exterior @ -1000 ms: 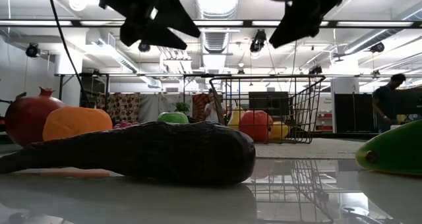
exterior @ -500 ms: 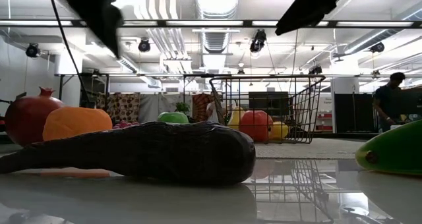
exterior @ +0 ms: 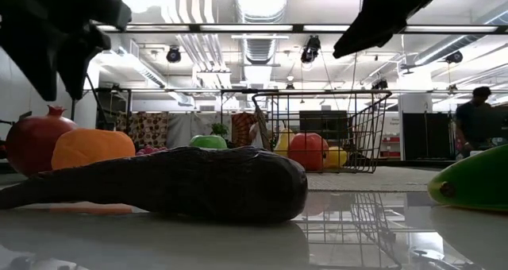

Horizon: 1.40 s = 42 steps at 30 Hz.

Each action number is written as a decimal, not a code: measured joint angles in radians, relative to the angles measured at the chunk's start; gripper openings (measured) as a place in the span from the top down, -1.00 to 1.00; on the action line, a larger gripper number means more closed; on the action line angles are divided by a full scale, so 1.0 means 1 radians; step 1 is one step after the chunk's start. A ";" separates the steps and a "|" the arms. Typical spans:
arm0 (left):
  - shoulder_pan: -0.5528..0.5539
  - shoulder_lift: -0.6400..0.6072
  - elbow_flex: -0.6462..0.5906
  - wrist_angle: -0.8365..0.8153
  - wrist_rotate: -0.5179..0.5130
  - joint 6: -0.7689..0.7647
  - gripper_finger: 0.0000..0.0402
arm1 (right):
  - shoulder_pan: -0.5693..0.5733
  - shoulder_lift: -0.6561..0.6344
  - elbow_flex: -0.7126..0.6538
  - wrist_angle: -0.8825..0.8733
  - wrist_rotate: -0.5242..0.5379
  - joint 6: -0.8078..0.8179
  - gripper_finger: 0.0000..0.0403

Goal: Build produce basket
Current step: Put the pomegranate into the wire basket

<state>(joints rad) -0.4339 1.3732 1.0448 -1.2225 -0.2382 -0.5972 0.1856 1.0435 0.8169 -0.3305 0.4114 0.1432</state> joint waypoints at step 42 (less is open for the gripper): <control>0.001 -0.058 -0.066 0.010 0.047 -0.050 -0.92 | 0.000 0.000 -0.023 0.030 0.000 0.016 0.07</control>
<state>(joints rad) -0.4328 1.3154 0.9790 -1.2127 -0.1914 -0.6474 0.1852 1.0432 0.7944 -0.3004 0.4118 0.1593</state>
